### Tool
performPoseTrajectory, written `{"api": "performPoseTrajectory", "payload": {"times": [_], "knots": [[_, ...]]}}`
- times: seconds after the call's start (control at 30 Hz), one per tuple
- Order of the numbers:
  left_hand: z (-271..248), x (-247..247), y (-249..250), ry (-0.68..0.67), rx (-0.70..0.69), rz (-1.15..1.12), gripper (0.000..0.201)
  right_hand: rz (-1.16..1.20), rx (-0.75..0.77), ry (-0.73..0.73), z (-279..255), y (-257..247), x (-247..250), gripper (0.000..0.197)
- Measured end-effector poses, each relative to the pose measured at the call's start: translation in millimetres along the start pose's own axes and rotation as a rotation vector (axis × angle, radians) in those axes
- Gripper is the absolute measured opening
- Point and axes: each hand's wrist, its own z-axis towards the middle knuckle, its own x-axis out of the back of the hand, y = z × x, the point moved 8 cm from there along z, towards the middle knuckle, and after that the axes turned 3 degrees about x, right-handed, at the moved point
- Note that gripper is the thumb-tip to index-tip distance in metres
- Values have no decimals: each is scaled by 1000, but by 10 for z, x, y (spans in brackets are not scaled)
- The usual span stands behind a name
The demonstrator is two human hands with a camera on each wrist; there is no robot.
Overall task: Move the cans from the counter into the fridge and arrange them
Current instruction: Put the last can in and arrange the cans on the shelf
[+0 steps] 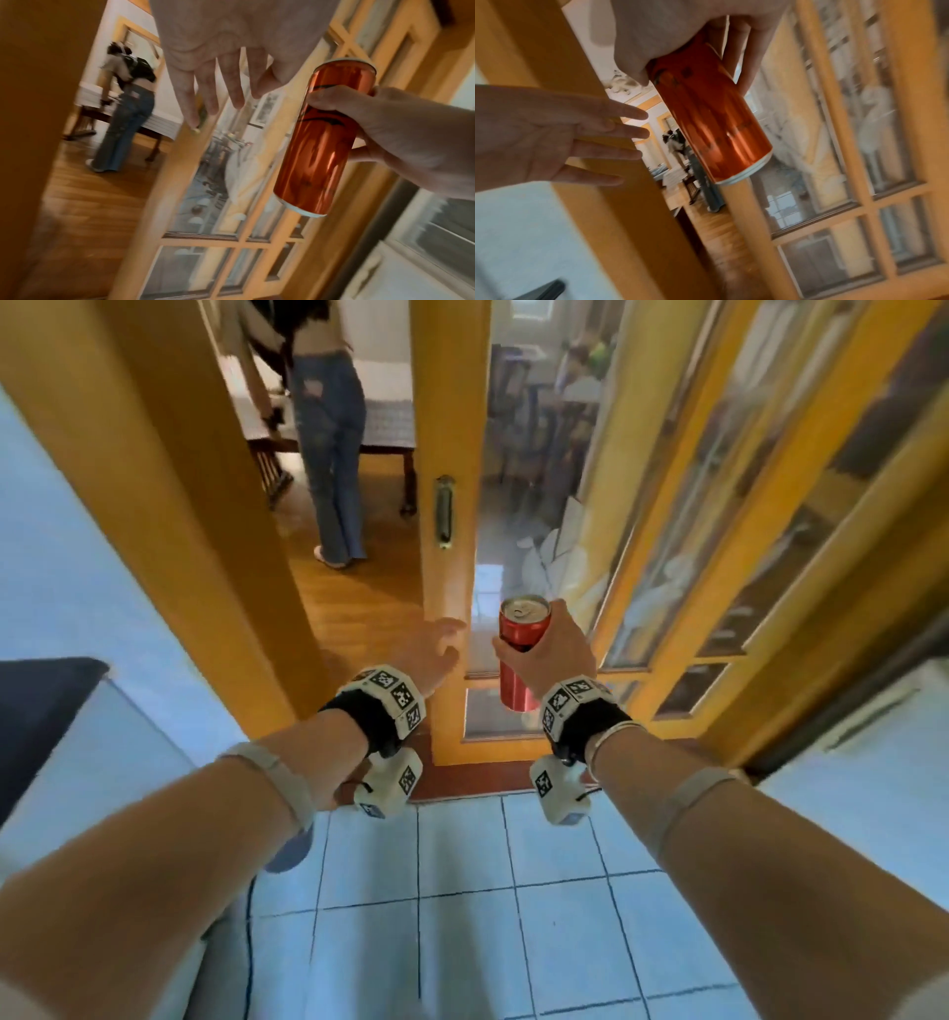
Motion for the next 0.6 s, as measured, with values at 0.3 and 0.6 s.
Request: {"api": "performPoseTrajectory", "payload": {"times": [0.3,0.6], "knots": [[1180,-1585,1575,-294,-305,14,41,-107,-347,270,531,1627,1294,68],[1834,-2784,3266,-520,-687,61,37,-159,-583,616,792,2671,2570,63]]}}
